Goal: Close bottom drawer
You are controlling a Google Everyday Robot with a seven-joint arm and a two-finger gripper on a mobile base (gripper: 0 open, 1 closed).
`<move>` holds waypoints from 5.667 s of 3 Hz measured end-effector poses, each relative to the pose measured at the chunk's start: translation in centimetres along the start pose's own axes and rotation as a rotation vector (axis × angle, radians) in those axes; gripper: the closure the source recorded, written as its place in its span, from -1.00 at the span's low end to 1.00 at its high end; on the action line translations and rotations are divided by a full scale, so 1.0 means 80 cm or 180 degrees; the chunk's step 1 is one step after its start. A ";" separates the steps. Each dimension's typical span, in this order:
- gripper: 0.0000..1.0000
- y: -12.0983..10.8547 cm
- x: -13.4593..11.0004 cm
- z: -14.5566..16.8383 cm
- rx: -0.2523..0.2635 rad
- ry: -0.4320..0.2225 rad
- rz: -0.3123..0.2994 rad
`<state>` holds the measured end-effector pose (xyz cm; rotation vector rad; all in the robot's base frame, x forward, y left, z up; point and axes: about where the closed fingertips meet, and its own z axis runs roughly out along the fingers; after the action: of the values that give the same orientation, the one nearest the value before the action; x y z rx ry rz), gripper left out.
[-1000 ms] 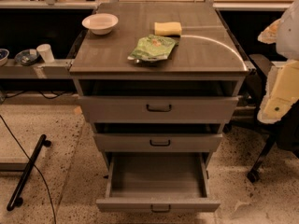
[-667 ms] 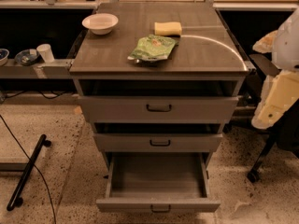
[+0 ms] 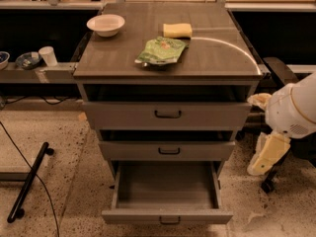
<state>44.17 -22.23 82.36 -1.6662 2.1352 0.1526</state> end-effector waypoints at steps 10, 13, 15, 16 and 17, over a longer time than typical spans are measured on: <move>-1.00 0.073 0.184 0.488 -0.0802 0.0191 -0.0079; -0.72 0.077 0.234 0.652 -0.0305 -0.0377 -0.0126; 0.18 0.082 0.244 0.673 -0.0244 -0.0680 -0.0347; 0.61 0.082 0.244 0.673 -0.0245 -0.0679 -0.0345; 0.99 0.104 0.255 0.680 -0.0317 -0.0687 -0.0388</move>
Offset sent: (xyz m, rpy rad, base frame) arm 0.0003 0.0034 -0.0169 -0.0431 0.0497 0.0446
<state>46.68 -19.84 23.76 -1.7439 1.8894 0.3897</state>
